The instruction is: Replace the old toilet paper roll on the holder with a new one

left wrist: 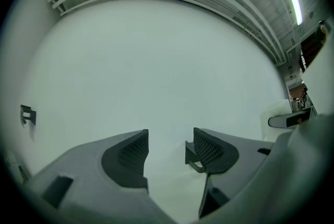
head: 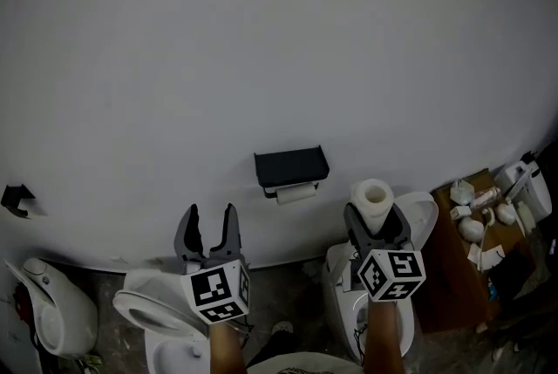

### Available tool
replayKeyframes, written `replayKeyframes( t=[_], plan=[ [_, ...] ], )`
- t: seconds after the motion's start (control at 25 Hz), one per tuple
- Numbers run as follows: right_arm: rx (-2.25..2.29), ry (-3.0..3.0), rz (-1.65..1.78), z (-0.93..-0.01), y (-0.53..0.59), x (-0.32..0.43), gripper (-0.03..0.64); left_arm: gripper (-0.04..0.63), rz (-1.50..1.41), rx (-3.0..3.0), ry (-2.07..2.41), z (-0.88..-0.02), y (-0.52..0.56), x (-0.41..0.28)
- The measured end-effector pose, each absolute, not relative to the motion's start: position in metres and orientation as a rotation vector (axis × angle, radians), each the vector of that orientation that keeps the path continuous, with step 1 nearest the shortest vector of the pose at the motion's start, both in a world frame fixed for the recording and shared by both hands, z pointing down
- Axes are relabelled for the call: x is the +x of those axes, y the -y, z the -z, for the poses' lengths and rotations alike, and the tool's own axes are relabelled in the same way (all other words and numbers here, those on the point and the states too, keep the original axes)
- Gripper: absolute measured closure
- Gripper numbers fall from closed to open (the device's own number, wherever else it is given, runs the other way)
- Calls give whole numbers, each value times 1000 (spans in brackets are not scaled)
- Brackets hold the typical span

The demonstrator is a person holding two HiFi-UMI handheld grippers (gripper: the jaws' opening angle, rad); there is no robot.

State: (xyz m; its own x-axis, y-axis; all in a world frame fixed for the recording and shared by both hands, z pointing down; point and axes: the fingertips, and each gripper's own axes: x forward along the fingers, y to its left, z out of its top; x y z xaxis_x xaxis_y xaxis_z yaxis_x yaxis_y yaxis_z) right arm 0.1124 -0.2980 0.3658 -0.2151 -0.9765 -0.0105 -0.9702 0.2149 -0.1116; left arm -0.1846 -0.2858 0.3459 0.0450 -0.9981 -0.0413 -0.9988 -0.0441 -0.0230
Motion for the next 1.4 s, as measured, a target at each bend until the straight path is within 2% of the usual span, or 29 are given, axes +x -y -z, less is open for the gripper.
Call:
replayKeyframes(
  t=[0.44, 1.4],
  plan=[
    [-1960, -2350, 141, -374, 343, 106, 284, 344, 1, -2276, -2110, -354, 344, -192],
    [-1913, -2408, 198, -380, 382, 121, 284, 344, 74, -2209, -2167, -351, 367, -181]
  ],
)
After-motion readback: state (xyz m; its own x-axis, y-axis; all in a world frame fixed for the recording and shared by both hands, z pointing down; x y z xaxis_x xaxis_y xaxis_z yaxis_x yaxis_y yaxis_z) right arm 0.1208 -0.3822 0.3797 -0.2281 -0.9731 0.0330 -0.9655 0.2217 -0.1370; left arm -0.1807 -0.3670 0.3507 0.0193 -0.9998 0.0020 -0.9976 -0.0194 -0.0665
